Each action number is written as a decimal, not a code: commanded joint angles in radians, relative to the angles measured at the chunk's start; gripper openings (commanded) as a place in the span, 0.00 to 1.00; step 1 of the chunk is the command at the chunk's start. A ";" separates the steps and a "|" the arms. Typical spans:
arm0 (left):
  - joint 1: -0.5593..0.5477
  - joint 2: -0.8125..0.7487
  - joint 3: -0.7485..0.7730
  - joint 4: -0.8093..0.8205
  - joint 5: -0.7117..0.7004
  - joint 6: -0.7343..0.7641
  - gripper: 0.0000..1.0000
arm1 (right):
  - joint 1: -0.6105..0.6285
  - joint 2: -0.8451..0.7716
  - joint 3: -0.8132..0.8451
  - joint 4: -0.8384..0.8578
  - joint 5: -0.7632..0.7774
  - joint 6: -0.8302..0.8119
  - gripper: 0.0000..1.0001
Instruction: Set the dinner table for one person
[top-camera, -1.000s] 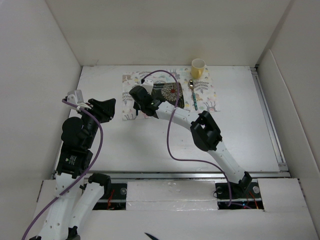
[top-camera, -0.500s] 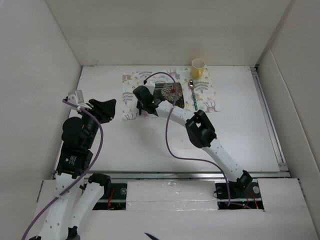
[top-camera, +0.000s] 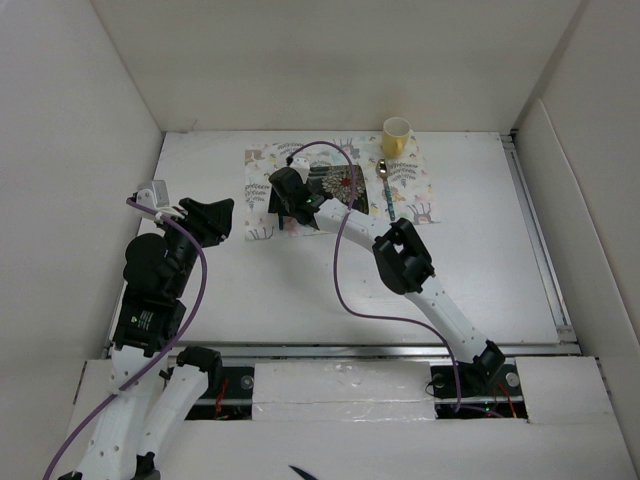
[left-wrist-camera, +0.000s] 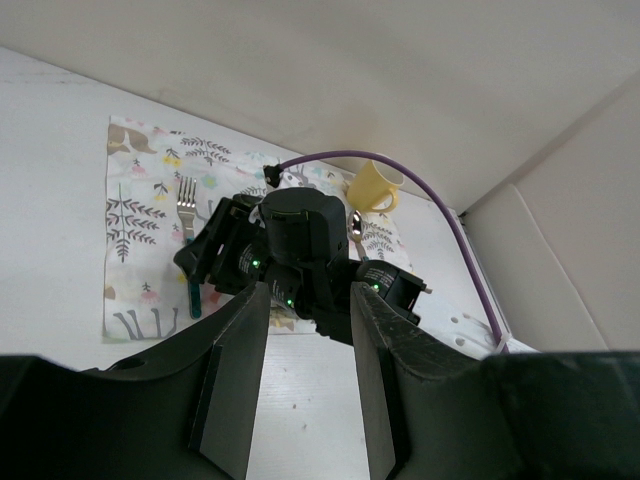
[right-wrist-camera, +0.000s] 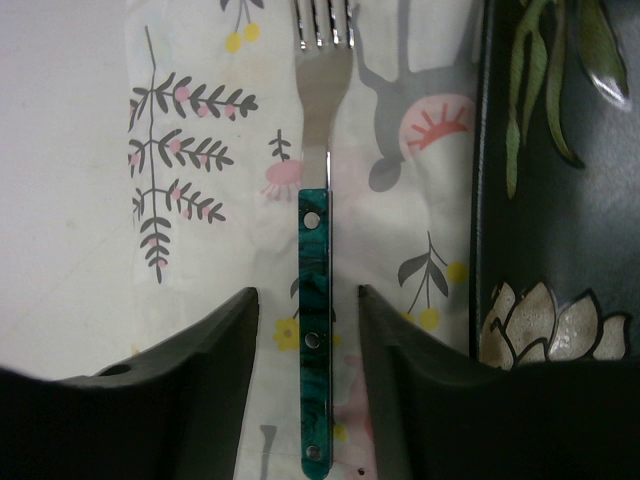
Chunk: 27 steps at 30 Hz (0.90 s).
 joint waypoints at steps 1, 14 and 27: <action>-0.008 0.001 0.039 0.027 0.013 0.014 0.35 | 0.006 -0.056 -0.022 0.098 -0.026 -0.046 0.57; 0.001 0.009 0.053 0.021 0.047 0.059 0.62 | 0.049 -0.691 -0.527 0.354 -0.060 -0.264 1.00; 0.021 -0.005 0.040 0.079 0.079 0.062 0.70 | 0.094 -2.123 -1.516 0.364 0.460 -0.387 1.00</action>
